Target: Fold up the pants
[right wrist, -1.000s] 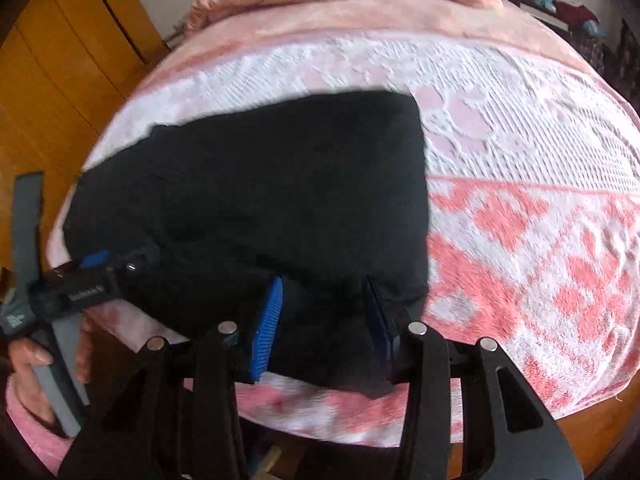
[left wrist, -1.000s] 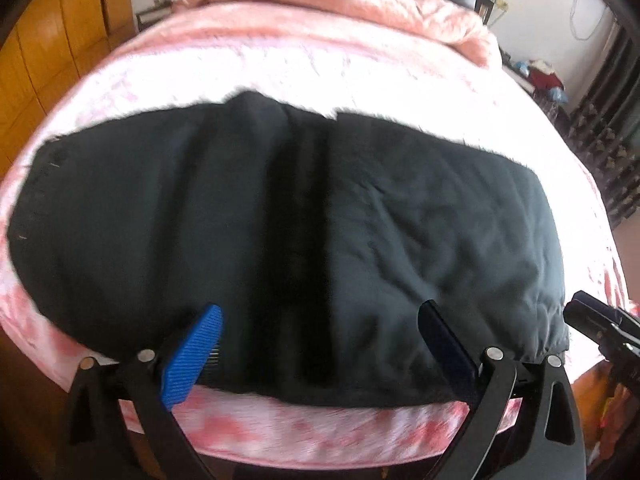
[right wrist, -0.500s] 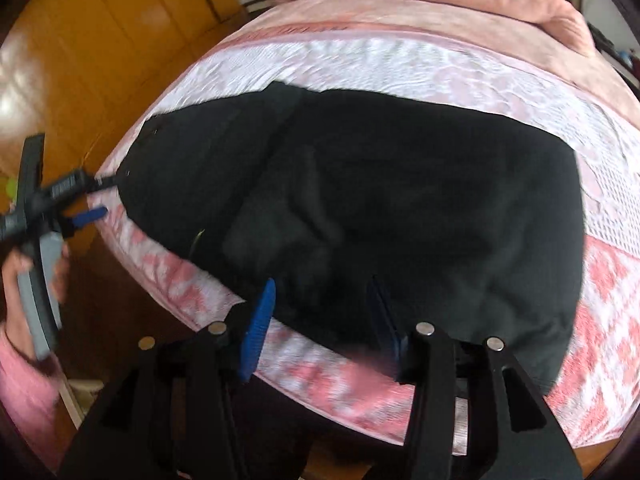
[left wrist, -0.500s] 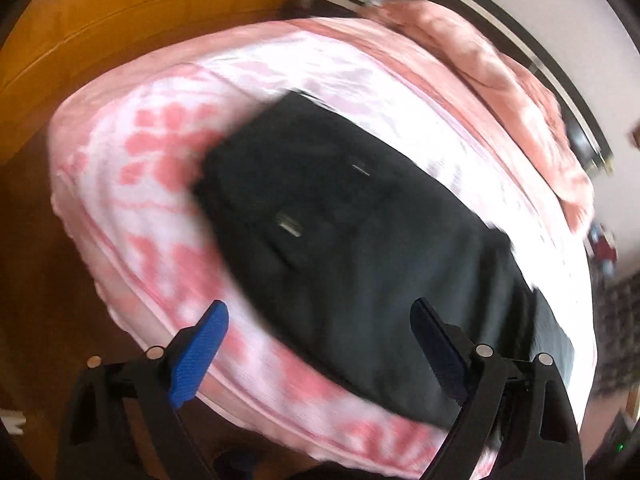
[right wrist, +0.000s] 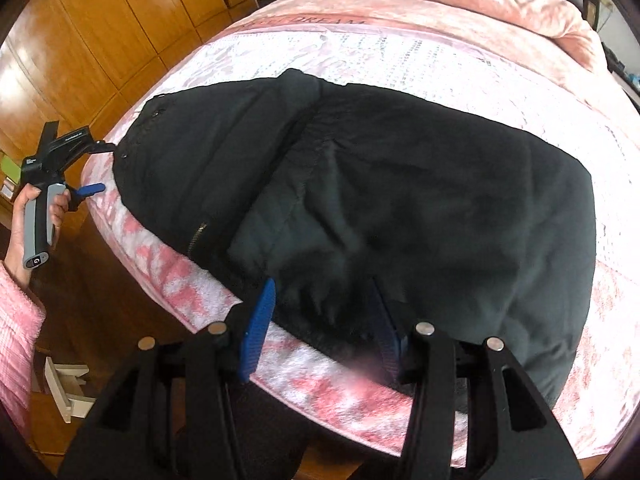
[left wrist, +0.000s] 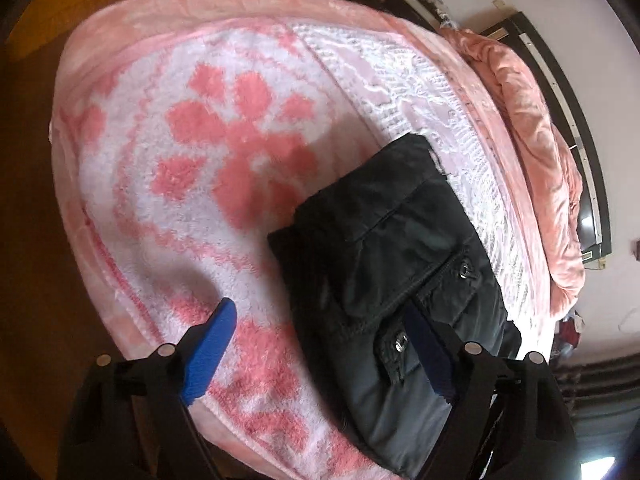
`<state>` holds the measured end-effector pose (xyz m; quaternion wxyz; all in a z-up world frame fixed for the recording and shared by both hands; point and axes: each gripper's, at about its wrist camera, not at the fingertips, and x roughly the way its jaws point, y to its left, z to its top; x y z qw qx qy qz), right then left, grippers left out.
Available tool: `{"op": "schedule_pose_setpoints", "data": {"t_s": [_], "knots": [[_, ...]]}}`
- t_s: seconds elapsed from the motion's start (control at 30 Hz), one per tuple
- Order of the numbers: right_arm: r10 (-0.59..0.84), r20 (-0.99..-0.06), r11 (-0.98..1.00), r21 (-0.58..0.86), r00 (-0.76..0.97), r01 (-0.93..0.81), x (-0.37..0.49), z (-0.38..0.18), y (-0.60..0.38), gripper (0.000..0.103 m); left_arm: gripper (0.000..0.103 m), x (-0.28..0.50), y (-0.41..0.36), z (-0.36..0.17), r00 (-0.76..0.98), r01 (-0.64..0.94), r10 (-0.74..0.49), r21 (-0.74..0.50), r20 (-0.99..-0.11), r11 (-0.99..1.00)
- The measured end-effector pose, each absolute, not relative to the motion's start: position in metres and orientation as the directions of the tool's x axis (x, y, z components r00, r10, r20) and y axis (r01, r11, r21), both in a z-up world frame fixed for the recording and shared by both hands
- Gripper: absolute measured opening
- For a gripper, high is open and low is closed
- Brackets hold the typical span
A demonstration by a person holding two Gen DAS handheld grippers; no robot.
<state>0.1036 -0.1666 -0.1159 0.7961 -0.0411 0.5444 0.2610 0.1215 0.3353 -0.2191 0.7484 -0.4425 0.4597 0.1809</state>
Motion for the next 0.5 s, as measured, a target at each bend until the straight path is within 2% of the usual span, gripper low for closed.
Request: {"op": "schedule_pose_setpoints", "data": {"t_s": [0.03, 0.1, 0.17, 0.3, 0.5], "knots": [[0.369, -0.889, 0.863, 0.219, 0.271, -0.456, 0.105, -0.117, -0.169, 0.048, 0.083, 0.123, 0.337, -0.221, 0.509, -0.684, -0.136, -0.495, -0.850, 0.536], [0.365, -0.891, 0.869, 0.222, 0.270, -0.442, 0.109, -0.119, -0.174, 0.048, 0.069, 0.127, 0.342, -0.229, 0.522, -0.676, -0.174, -0.529, -0.835, 0.512], [0.363, -0.892, 0.873, 0.224, 0.269, -0.433, 0.111, -0.121, -0.178, 0.048, 0.061, 0.131, 0.344, -0.234, 0.562, -0.643, -0.259, -0.611, -0.786, 0.461], [0.354, -0.897, 0.882, 0.225, 0.266, -0.415, 0.113, -0.125, -0.184, 0.050, 0.061, 0.139, 0.345, -0.244, 0.557, -0.652, -0.280, -0.621, -0.782, 0.435], [0.357, -0.895, 0.881, 0.228, 0.266, -0.414, 0.115, -0.126, -0.186, 0.051, 0.061, 0.129, 0.366, -0.267, 0.663, -0.625, -0.352, -0.747, -0.661, 0.227]]}}
